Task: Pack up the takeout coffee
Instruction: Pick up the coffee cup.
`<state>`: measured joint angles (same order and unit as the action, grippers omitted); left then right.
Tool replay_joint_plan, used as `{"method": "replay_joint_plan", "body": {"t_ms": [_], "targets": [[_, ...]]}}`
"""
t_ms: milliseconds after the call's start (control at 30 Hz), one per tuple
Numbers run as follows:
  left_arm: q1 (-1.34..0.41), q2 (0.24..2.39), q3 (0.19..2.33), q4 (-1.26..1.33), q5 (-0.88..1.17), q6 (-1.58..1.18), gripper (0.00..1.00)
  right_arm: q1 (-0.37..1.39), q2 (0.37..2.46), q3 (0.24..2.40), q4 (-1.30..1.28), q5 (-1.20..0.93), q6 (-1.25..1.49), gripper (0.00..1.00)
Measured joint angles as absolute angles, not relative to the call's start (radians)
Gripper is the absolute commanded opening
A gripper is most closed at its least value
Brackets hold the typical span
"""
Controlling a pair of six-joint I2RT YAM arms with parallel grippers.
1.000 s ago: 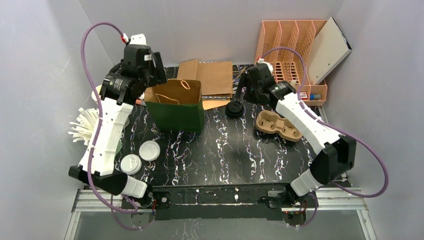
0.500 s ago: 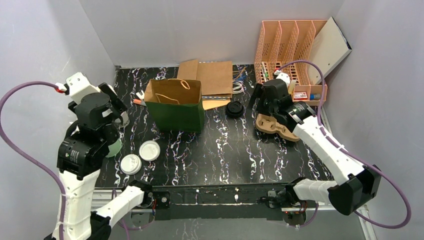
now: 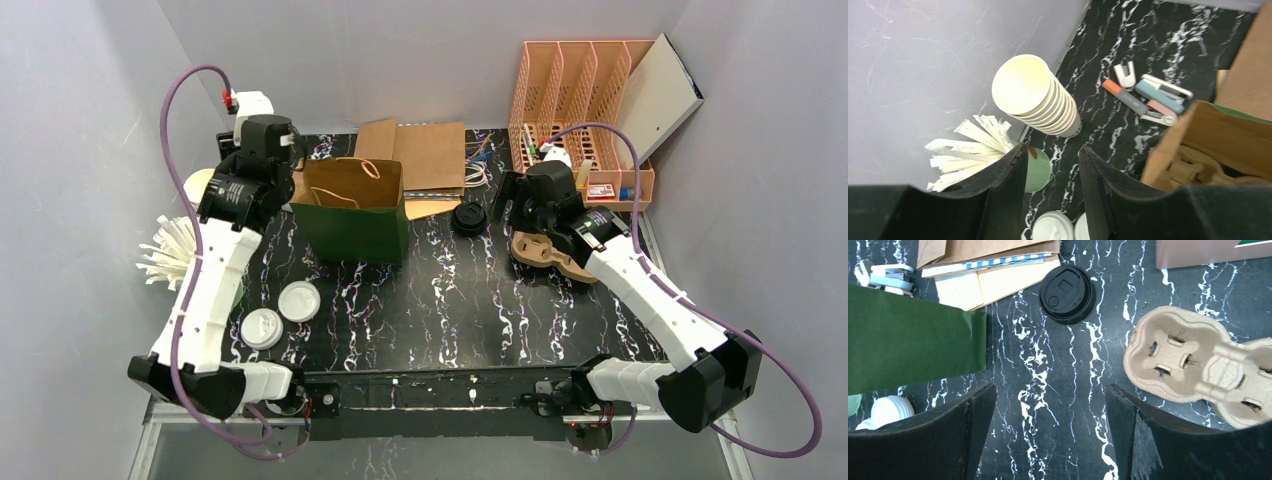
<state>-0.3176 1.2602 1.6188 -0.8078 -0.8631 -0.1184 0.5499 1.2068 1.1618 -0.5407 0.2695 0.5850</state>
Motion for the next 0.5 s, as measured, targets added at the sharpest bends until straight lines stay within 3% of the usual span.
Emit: {"method": "replay_joint_plan", "body": {"t_ms": [267, 500], "targets": [[0.045, 1.377, 1.588, -0.742, -0.607, -0.059, 0.52, 0.55, 1.176, 1.162, -0.514, 0.229, 0.58, 0.83], [0.142, 1.441, 1.531, -0.688, -0.457, -0.06, 0.49, 0.55, 1.099, 1.162, -0.49, 0.229, 0.567, 0.81]]}}
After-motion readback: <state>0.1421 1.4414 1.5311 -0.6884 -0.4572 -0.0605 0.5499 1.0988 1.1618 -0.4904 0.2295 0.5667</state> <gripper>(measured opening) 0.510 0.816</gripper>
